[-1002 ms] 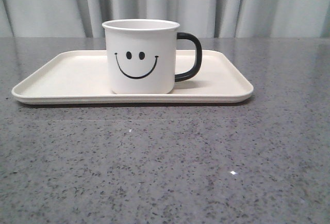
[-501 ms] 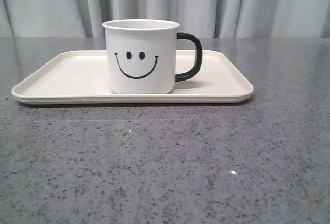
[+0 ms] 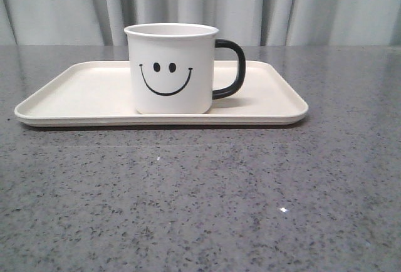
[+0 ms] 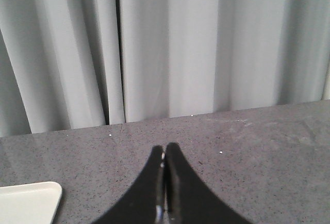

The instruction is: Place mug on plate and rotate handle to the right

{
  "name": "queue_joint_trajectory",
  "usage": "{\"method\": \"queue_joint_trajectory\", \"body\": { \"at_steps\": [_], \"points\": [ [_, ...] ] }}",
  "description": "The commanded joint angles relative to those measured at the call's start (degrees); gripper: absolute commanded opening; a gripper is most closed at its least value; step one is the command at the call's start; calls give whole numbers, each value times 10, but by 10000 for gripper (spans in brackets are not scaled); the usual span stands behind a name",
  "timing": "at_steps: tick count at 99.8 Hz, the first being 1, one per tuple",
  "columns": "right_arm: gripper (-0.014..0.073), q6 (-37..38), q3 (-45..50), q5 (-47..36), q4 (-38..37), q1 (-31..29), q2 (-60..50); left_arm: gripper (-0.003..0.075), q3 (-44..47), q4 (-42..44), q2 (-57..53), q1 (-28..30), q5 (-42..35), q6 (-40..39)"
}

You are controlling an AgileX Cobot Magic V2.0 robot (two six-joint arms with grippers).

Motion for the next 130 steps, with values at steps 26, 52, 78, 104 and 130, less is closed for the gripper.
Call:
{"method": "queue_joint_trajectory", "body": {
  "at_steps": [26,52,78,104,130],
  "points": [
    [-58,-1,-15,-40,2,-3,2,-20,5,-86,-17,2,-75,70],
    [-58,-1,-15,-40,2,-3,2,-20,5,-200,-17,2,-80,190],
    [-58,-1,-15,-40,2,-3,2,-20,5,-200,-17,2,-67,193],
    [-58,-1,-15,-40,2,-3,2,-20,5,-200,-17,2,-68,224],
    [-58,-1,-15,-40,2,-3,2,-20,5,-208,-17,2,-68,224]
  ]
}}
